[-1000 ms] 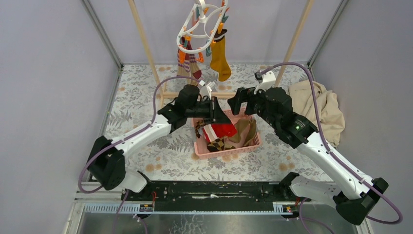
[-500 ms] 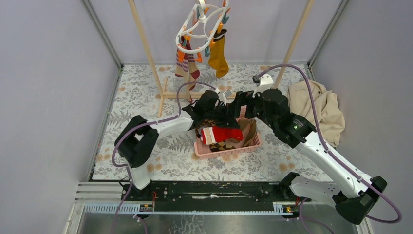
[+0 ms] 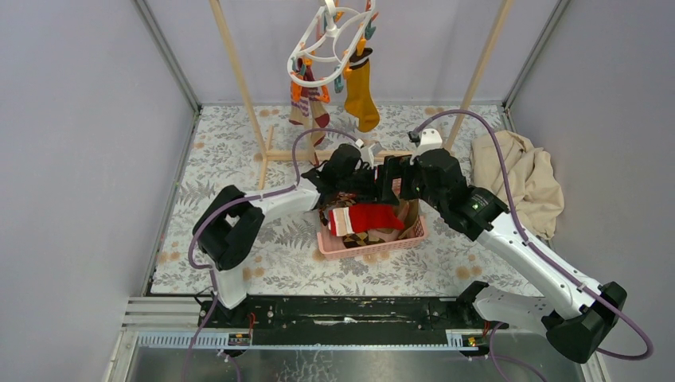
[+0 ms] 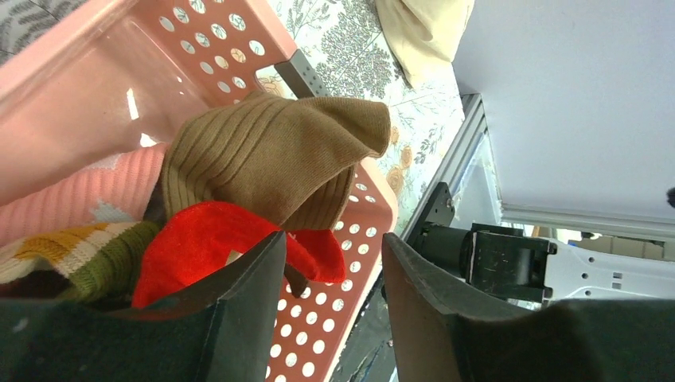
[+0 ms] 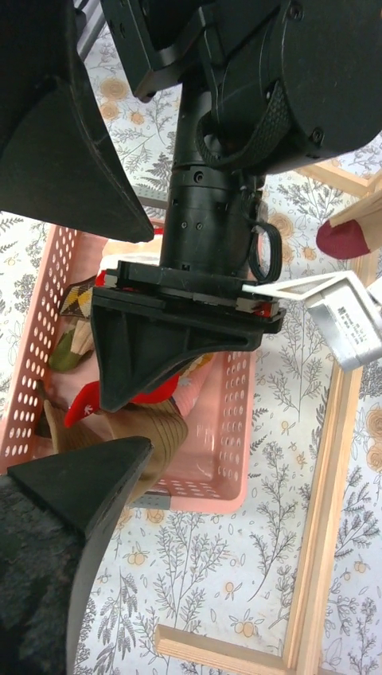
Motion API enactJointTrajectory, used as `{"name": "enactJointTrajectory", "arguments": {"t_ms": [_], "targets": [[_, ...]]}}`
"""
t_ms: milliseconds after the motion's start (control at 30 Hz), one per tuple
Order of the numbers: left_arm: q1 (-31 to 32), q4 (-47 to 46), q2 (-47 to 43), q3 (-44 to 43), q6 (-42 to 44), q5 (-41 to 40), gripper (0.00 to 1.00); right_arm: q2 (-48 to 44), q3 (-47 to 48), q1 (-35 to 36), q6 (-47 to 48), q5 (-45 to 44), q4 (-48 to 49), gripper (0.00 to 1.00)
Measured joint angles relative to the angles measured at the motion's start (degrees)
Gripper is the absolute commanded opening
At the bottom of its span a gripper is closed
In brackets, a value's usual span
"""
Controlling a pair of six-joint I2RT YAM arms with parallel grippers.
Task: Remove the socks clipped to the hanger
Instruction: Place the sock in the bin.
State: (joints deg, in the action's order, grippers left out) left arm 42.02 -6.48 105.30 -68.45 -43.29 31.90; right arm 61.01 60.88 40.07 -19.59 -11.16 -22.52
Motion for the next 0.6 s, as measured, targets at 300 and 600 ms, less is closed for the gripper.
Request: {"name": "enactJointTrajectory", "arguments": {"t_ms": [300, 600], "targets": [[-1.7, 4.9, -8.0, 0.0, 4.0, -4.9, 0.62, 0.0, 0.0, -0.1, -0.7, -1.3, -2.3, 0.99], [-6.6, 13.7, -22.0, 3.3, 6.1, -10.9, 0.68, 4.0, -0.4, -2.8, -1.8, -0.7, -1.7, 0.98]]}}
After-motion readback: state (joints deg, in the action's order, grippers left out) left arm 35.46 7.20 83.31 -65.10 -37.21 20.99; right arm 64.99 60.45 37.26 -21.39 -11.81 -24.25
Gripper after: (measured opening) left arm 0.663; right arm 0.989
